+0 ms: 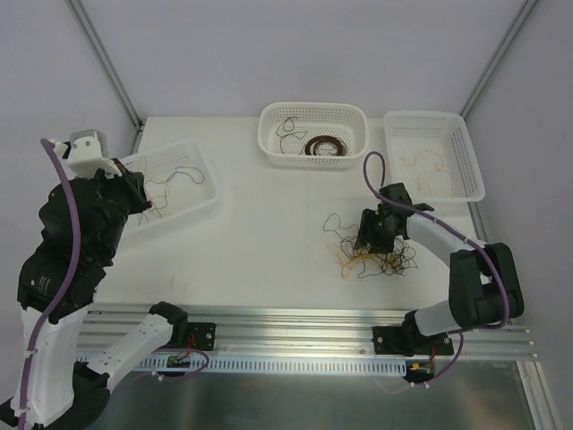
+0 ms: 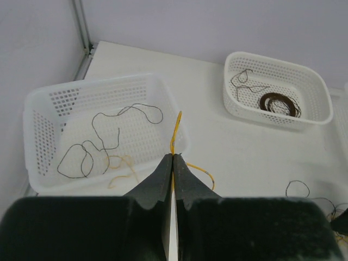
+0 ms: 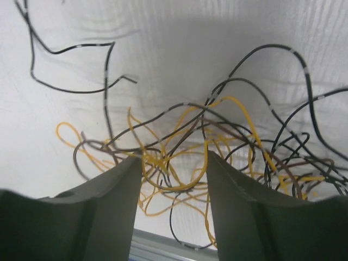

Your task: Untangle the cables

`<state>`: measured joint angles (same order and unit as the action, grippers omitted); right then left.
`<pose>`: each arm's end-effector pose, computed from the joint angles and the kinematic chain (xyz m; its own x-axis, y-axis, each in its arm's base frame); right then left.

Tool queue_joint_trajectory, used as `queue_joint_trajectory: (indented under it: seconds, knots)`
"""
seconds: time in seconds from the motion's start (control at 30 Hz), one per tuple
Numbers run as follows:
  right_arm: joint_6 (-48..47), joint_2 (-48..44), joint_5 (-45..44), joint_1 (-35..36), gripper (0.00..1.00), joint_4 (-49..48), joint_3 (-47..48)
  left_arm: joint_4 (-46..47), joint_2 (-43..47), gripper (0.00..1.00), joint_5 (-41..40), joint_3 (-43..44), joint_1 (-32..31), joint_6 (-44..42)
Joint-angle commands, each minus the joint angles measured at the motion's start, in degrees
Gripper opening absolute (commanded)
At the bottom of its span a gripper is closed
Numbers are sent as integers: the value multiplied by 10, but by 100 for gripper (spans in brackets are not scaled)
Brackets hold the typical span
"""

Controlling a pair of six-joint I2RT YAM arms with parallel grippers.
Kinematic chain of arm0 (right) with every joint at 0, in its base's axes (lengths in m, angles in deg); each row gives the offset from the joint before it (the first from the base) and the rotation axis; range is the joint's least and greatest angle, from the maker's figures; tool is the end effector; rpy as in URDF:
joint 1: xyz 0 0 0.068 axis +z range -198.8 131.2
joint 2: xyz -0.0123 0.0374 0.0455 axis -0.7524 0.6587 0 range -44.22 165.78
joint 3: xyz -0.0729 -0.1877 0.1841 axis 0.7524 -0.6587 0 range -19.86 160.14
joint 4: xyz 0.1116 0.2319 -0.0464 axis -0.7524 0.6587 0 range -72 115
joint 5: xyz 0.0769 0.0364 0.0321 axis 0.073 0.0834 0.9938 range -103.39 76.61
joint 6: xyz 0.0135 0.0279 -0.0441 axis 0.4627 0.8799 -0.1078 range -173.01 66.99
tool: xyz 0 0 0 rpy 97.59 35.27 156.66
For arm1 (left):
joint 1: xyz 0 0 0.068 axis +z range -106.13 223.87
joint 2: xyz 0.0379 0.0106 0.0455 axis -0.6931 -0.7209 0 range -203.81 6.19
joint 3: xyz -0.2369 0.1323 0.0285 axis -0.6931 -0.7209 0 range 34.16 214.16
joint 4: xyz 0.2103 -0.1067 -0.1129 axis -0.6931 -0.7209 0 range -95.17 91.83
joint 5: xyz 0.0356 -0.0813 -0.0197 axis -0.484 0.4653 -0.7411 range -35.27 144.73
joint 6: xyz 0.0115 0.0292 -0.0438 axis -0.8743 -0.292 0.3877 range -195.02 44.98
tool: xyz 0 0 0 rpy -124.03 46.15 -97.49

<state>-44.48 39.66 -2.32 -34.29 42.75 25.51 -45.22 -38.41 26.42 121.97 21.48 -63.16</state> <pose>0.2597 0.0742 0.1732 -0.9039 -0.0835 -0.4195 -0.1975 0.9514 0.2362 0.0754 -0.0128 0.5033 -0.0395 -0.1793 -0.9830 -0.1127 0.9783 -0.1740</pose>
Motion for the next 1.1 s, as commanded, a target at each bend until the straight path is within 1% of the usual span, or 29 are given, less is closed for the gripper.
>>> queue_joint_trajectory:
  seconds: [0.0, 0.07, 0.1, 0.17, 0.3, 0.33, 0.43, 0.57, 0.63, 0.73, 0.8, 0.9, 0.93, 1.0, 1.07]
  knots:
    - [-39, -56, -9, 21, 55, 38, 38, -5, -16, 0, 109, -10, 7, 21]
    - [-52, -77, -17, 44, 59, 54, 67, -2, -20, 0, 135, -14, 6, 36]
    - [-65, -95, -19, 51, 62, 58, 77, 1, -22, 0, 165, -17, 6, 40]
    - [-78, -116, -25, 73, 64, 67, 108, 7, -28, 0, 195, -19, 6, 52]
    - [-124, -160, -4, 120, 71, 51, 148, 29, -41, 0, 268, -39, 6, 73]
    - [-141, -172, 15, 142, 71, 39, 155, 44, -44, 0, 300, -44, 6, 86]
    - [-158, -192, 62, 182, 75, 8, 177, 71, -52, 0, 356, -74, 6, 115]
    - [-144, -195, 119, 224, 78, -80, 191, 119, -59, 0, 410, -108, 7, 153]
    - [-139, -189, 139, 249, 81, -107, 201, 144, -62, 0, 426, -124, 5, 171]
    - [-122, -171, 163, 271, 82, -173, 206, 171, -67, 0, 447, -140, 4, 192]
    - [-105, -153, 178, 279, 83, -201, 206, 181, -67, 0, 454, -150, 2, 202]
    - [-88, -139, 188, 302, 83, -261, 198, 207, -66, 0, 455, -161, -5, 235]
    - [-88, -137, 187, 307, 83, -296, 191, 210, -64, 0, 453, -164, -5, 241]
    - [-59, -121, 196, 314, 83, -323, 181, 220, -62, 0, 446, -170, -9, 259]
    - [-50, -107, 212, 317, 82, -348, 181, 230, -60, 0, 444, -172, -12, 269]
